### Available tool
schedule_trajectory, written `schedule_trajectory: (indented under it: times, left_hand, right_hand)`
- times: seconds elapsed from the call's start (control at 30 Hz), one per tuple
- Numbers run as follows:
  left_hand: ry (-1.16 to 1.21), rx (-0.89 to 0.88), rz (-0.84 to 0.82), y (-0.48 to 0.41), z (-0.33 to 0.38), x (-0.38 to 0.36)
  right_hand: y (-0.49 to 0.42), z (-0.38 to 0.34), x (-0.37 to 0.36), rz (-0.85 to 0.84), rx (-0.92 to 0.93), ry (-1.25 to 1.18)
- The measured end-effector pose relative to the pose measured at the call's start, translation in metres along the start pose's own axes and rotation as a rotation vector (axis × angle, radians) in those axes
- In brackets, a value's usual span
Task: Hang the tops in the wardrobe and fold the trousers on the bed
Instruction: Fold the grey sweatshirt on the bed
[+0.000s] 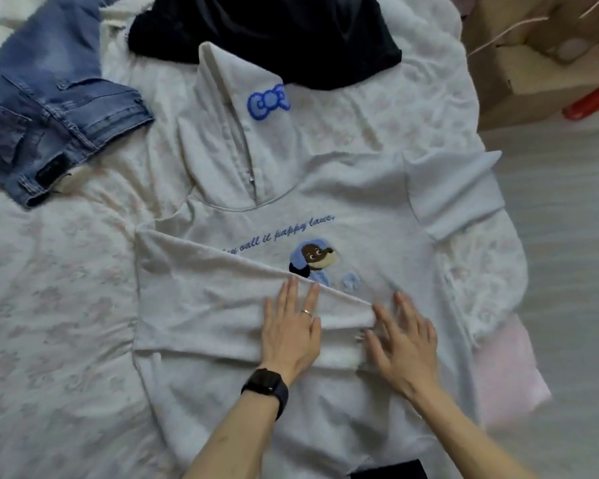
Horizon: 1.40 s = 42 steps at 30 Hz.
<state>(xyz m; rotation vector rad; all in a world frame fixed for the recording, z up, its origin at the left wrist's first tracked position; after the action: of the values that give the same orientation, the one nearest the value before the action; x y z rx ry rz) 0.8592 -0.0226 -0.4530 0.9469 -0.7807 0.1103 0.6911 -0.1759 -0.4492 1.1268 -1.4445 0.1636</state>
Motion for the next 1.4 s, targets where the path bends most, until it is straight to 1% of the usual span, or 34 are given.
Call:
schedule_trajectory:
  times: [0.07, 0.1, 0.17, 0.23, 0.27, 0.33, 0.4, 0.43, 0.5, 0.53, 0.6, 0.63, 0.73, 0.8, 0.87, 0.9, 1.03, 1.1, 1.17, 1.2, 1.23, 1.27, 1.3, 1.33, 1.37, 1.4]
  left_hand:
    - [0.011, -0.022, 0.008, -0.021, 0.048, -0.001]
    - [0.022, -0.018, 0.023, -0.031, 0.067, 0.002]
    - [0.032, -0.036, 0.045, -0.056, 0.107, 0.013]
    - [-0.003, -0.097, 0.062, -0.083, 0.145, 0.027]
    - [-0.032, -0.132, 0.067, -0.099, 0.163, 0.035]
    - [-0.108, -0.187, 0.106, -0.130, 0.196, 0.056]
    - [-0.204, -0.219, 0.153, -0.163, 0.225, 0.075]
    - [-0.243, -0.230, 0.156, -0.177, 0.236, 0.086]
    - [-0.362, -0.251, 0.133, -0.205, 0.260, 0.098]
    - [-0.426, -0.246, 0.116, -0.216, 0.269, 0.102]
    - [-0.514, -0.211, 0.060, -0.234, 0.282, 0.110]
    - [-0.527, -0.195, 0.022, -0.245, 0.292, 0.112]
    - [-0.439, -0.107, -0.115, -0.265, 0.308, 0.111]
    - [-0.432, -0.035, -0.159, -0.276, 0.316, 0.109]
    - [-0.437, 0.030, -0.177, -0.284, 0.330, 0.102]
    - [-0.441, 0.059, -0.175, -0.286, 0.335, 0.098]
    - [-0.443, 0.161, -0.189, -0.289, 0.355, 0.084]
    - [-0.411, 0.161, -0.209, -0.287, 0.362, 0.086]
    - [-0.285, 0.102, -0.238, -0.277, 0.370, 0.097]
    - [-0.150, 0.058, -0.257, -0.273, 0.376, 0.104]
    - [0.055, 0.016, -0.265, -0.262, 0.378, 0.118]
    - [0.317, -0.020, -0.278, -0.251, 0.380, 0.132]
    - [0.615, -0.044, -0.315, -0.241, 0.377, 0.146]
    - [0.900, -0.056, -0.393, -0.234, 0.368, 0.164]
    - [1.122, -0.059, -0.471, -0.224, 0.349, 0.183]
    - [1.253, -0.061, -0.560, -0.214, 0.330, 0.198]
  right_hand:
    - [-0.017, 0.022, 0.019, 0.119, -0.007, -0.218]
    - [-0.028, 0.033, 0.030, 0.137, -0.046, -0.341]
    - [-0.054, 0.065, 0.056, 0.144, -0.174, -0.550]
    - [-0.086, 0.103, 0.085, 0.162, -0.297, -0.772]
    - [-0.104, 0.120, 0.101, 0.169, -0.357, -0.927]
    - [-0.142, 0.154, 0.129, 0.162, -0.455, -1.346]
    - [-0.181, 0.183, 0.154, 0.085, -0.497, -1.788]
    - [-0.199, 0.193, 0.164, 0.034, -0.504, -1.926]
    - [-0.228, 0.217, 0.178, -0.045, -0.510, -2.069]
    - [-0.241, 0.227, 0.183, -0.054, -0.506, -2.141]
    - [-0.264, 0.245, 0.190, -0.014, -0.492, -2.285]
    - [-0.273, 0.259, 0.196, 0.006, -0.495, -2.341]
    - [-0.283, 0.299, 0.213, 0.043, -0.457, -2.445]
    - [-0.283, 0.323, 0.226, 0.090, -0.455, -2.426]
    - [-0.278, 0.353, 0.238, 0.203, -0.478, -2.374]
    - [-0.276, 0.365, 0.244, 0.244, -0.455, -2.357]
    - [-0.254, 0.390, 0.267, 0.265, -0.334, -2.212]
    - [-0.243, 0.385, 0.278, 0.344, -0.276, -2.121]
    - [-0.225, 0.365, 0.289, 0.466, -0.214, -1.980]
    - [-0.215, 0.354, 0.291, 0.517, -0.200, -1.886]
    - [-0.202, 0.335, 0.296, 0.550, -0.161, -1.778]
    - [-0.188, 0.314, 0.297, 0.569, -0.104, -1.654]
    - [-0.175, 0.292, 0.295, 0.577, -0.034, -1.493]
    - [-0.163, 0.267, 0.289, 0.587, 0.042, -1.285]
    - [-0.150, 0.237, 0.279, 0.597, 0.120, -1.062]
    - [-0.137, 0.210, 0.265, 0.602, 0.191, -0.855]
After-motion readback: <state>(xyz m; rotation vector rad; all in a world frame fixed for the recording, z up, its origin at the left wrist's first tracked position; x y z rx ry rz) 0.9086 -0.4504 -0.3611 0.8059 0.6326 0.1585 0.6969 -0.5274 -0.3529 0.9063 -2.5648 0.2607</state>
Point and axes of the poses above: each hand's wrist, its own y-axis away from the middle knuckle, its own x-axis out of the back of the hand, z = x × y, the point moved 1 cm from there along -y, towards the middle knuckle, and after that the axes turned 11 degrees about -z, right-handed, at the moved point
